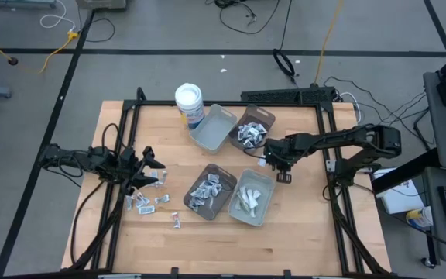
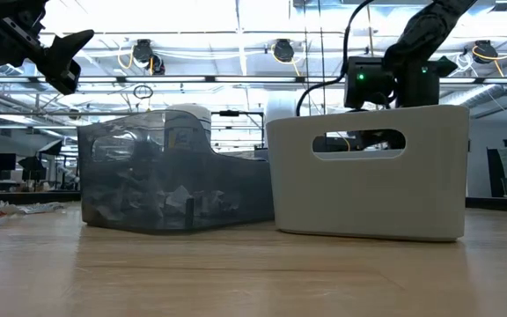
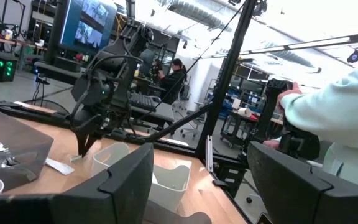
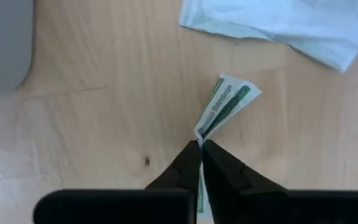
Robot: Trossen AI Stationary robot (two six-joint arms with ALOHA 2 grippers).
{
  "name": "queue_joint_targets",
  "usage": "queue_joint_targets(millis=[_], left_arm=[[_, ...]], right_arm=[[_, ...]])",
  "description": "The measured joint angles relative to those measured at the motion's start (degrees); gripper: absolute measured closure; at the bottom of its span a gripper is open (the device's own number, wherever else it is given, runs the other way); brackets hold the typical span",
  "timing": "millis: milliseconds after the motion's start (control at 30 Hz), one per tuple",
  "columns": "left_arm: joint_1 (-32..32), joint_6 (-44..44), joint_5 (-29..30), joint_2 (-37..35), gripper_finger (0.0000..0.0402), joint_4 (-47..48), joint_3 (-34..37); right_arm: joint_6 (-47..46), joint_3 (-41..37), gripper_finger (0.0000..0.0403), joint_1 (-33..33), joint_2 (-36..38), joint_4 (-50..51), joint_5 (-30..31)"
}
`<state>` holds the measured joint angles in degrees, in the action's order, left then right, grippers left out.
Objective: Pick & Place First Aid Supplies
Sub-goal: Put the green bandage into the bottom gray bin
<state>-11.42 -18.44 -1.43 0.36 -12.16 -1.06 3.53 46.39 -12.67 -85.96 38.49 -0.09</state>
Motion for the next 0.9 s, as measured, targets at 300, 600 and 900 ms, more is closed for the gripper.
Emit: queue_joint_targets(millis=[300, 600, 900], left_arm=[[0.00, 0.00, 0.00, 0.00, 0.0135, -0.02, 0.02], [-0.02, 0.02, 0.00, 0.00, 0.0135, 0.00, 0.00], [-0.02, 0.00, 0.00, 0.00, 0.0135, 0.00, 0.00]], right_arm=[[-25.33, 4.13, 0.0401, -0.13, 1.51, 6.65, 0.04], [-57.61, 9.88, 0.0402, 0.04, 3.25, 11.76, -0.09], [-76.44, 17.40, 0.0402, 0.28, 3.11, 21.40, -2.20]])
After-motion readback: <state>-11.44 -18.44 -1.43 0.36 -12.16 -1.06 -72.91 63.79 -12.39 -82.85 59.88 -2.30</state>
